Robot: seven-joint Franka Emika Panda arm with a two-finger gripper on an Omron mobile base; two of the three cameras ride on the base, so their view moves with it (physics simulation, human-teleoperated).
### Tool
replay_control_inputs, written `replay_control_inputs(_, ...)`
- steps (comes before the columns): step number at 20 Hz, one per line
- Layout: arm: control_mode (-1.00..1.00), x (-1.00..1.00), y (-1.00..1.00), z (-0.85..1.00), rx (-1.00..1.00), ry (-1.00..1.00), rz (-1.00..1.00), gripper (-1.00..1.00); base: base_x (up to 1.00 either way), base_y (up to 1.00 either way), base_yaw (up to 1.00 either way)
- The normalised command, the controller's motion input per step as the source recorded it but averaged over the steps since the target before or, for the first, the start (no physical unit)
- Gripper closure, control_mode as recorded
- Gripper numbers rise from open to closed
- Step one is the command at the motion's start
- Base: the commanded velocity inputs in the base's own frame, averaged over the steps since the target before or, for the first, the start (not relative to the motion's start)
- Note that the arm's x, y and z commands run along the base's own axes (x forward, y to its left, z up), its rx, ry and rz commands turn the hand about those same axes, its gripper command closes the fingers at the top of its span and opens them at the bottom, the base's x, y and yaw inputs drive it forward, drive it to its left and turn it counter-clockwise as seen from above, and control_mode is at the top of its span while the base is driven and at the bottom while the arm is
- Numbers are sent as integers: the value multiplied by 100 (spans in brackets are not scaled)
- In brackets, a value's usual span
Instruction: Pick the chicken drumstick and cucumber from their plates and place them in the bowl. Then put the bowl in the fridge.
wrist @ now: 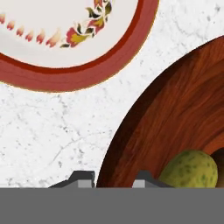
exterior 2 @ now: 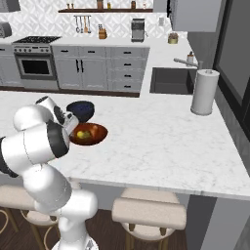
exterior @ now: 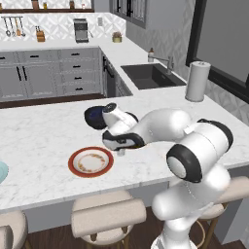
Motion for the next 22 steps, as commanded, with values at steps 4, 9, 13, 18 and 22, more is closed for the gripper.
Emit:
replay_control_inputs(4, -100, -55, -3, 32, -1, -1, 70, 100, 0, 0, 0)
replay_control_inputs(9, -100, -55, -26, 60, 1, -1, 59, 100, 0, 0, 0)
replay_control_inputs(13, -100, -41, -65, 83, 0, 1, 9, 100, 0, 0, 0)
replay_control_inputs(18, -100, -70, -46, 70, 5, 11, -17, 100, 0, 0, 0)
replay_control_inputs(22, -100, -97, -28, 76, 4, 0, -17, 100, 0, 0, 0)
